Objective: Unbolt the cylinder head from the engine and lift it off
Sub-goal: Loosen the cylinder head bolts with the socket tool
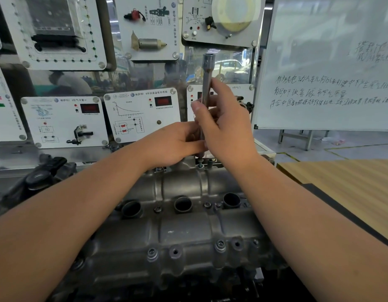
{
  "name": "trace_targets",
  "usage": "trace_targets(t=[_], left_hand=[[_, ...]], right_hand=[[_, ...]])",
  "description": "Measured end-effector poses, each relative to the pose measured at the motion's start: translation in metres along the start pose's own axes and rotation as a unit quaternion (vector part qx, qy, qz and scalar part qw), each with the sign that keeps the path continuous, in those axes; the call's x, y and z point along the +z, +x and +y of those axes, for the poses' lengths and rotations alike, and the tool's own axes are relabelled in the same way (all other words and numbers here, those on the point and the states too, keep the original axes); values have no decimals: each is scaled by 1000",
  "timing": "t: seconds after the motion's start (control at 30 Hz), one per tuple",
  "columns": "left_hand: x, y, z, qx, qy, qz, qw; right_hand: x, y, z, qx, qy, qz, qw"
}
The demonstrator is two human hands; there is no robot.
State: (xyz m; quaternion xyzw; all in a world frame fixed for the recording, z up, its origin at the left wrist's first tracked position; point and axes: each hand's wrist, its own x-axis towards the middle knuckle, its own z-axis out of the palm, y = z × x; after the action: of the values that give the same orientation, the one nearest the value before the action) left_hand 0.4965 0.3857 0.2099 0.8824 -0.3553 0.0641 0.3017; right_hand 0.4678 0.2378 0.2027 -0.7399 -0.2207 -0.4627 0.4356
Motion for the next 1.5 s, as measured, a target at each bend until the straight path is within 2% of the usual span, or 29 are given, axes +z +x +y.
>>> trace_targets(t=[0.27,0.5,0.73,0.93,1.17,1.37,1.5], left_hand=[[1,-3,1,0,-24,-4,1000],[1,0,2,3,15,1,1000],[2,-3,1,4,-14,-18,1000],[1,-1,3,0,1,-5,1000],[2,-4,0,-8,-29,-7,1000],[1,-2,3,-8,-9,-4,1000],[2,-3,2,-10,-14,-1,1000]], right_hand=[[-1,0,-2,39,15,-16,999],[0,1,1,-19,-12,-1,1000],[-1,-2,-2,32,13,-15,999],[-1,-1,-3,-8,-10,-19,1000],[-1,-1,-1,46,3,-16,999],[0,-1,-1,-3,-4,13,1000],[0,0,1,24,7,-12,1000]])
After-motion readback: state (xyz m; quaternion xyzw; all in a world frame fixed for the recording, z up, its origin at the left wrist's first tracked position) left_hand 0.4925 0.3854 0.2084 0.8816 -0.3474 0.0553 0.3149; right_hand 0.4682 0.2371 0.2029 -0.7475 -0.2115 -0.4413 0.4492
